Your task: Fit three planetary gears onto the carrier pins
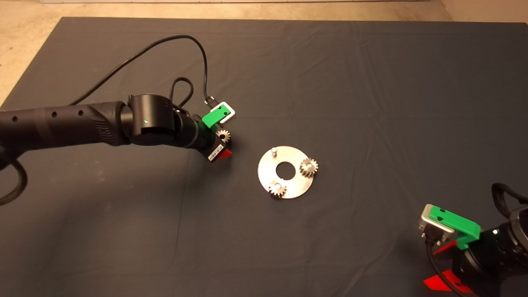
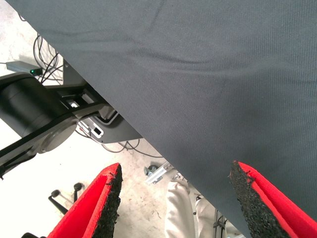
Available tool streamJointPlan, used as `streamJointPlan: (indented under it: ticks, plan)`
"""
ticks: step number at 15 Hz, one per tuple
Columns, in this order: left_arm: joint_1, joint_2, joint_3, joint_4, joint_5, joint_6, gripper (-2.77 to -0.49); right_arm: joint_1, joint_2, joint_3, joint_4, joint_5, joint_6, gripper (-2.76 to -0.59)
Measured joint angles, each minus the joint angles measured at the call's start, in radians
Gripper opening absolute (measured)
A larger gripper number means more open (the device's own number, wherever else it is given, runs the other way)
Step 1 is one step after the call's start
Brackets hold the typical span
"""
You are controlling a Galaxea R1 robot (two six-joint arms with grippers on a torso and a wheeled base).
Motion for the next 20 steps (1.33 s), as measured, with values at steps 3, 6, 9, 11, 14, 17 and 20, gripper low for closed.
streamJointPlan:
  ticks: [3, 6, 9, 11, 14, 17, 20]
  plan:
    - [0.000, 0.014, -0.019, 0.000, -0.011, 0.000, -1.34, 0.000, 0.000, 0.000, 0.000, 0.001, 0.000, -1.75]
    - [0.000, 0.031, -0.028, 0.000, -0.026, 0.001, -1.34, 0.000, -0.001, 0.004, 0.001, 0.000, 0.000, -1.75]
    - [0.000, 0.030, -0.039, 0.000, -0.035, 0.001, -1.34, 0.000, -0.001, 0.004, 0.002, 0.000, 0.000, -1.75]
    - [0.000, 0.030, -0.047, 0.000, -0.037, 0.000, -1.34, 0.000, -0.001, 0.004, 0.002, 0.000, 0.000, -1.75]
    - [0.000, 0.031, -0.059, 0.000, -0.041, 0.014, -1.34, 0.000, 0.000, 0.004, 0.004, 0.001, 0.000, -1.75]
    - [0.000, 0.030, -0.078, 0.000, -0.059, 0.023, -1.34, 0.000, 0.000, 0.004, 0.004, 0.000, 0.000, -1.75]
    - [0.000, 0.031, -0.083, -0.004, -0.061, 0.023, -1.37, 0.000, 0.000, 0.004, 0.005, 0.000, 0.000, -1.75]
